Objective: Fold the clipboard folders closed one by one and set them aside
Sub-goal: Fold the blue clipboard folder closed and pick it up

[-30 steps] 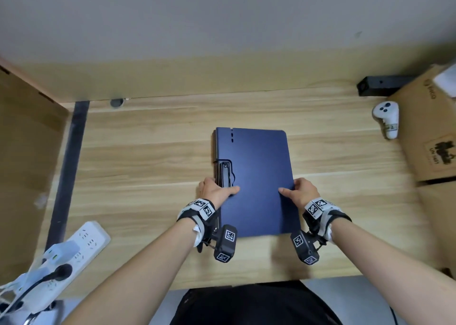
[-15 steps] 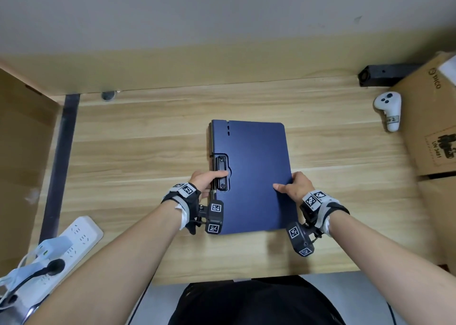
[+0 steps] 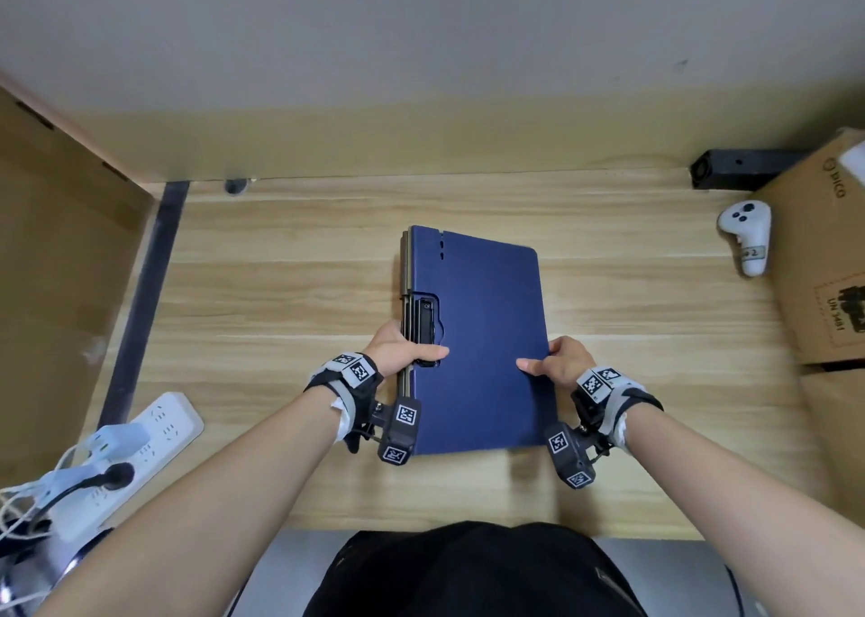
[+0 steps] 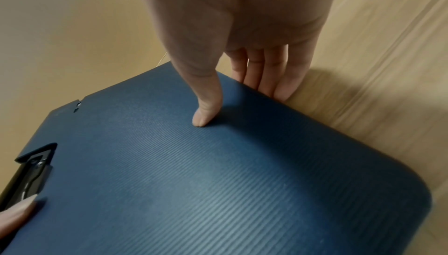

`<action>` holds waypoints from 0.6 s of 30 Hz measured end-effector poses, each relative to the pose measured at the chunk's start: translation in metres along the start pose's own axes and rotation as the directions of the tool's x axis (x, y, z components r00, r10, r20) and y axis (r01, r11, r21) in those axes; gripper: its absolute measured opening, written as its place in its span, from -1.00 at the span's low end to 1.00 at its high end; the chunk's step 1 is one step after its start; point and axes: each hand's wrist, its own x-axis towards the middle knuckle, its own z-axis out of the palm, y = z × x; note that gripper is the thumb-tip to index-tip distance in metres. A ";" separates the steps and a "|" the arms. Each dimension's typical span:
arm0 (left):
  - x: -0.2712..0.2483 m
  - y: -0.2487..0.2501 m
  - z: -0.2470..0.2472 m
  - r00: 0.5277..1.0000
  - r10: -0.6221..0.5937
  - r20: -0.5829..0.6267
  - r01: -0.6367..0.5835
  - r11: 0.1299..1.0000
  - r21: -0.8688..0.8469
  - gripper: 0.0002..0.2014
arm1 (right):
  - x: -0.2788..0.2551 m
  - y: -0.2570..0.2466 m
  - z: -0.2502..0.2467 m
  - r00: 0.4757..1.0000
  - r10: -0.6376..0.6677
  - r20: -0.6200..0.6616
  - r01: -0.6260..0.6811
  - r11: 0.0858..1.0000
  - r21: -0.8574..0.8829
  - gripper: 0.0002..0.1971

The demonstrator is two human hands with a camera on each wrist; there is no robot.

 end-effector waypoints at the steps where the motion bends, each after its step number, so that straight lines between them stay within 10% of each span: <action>1: -0.003 0.001 -0.001 1.000 0.010 -0.008 -0.011 1.000 -0.008 0.21 | 0.000 0.000 -0.002 1.000 -0.005 0.017 0.005 1.000 0.001 -0.39; 6: -0.037 0.014 -0.005 0.995 0.097 0.013 -0.095 0.992 -0.082 -0.04 | -0.011 -0.008 -0.002 0.985 -0.142 0.098 0.140 0.990 0.034 -0.49; 12: -0.010 -0.019 -0.010 0.991 0.132 -0.003 -0.132 0.989 -0.067 0.19 | -0.043 -0.024 0.002 0.974 -0.181 0.136 0.132 0.941 0.310 -0.65; 18: -0.066 0.037 -0.033 0.953 0.295 -0.063 -0.297 0.955 -0.021 0.20 | -0.068 -0.072 -0.016 0.945 -0.321 -0.056 0.314 0.853 0.416 -0.58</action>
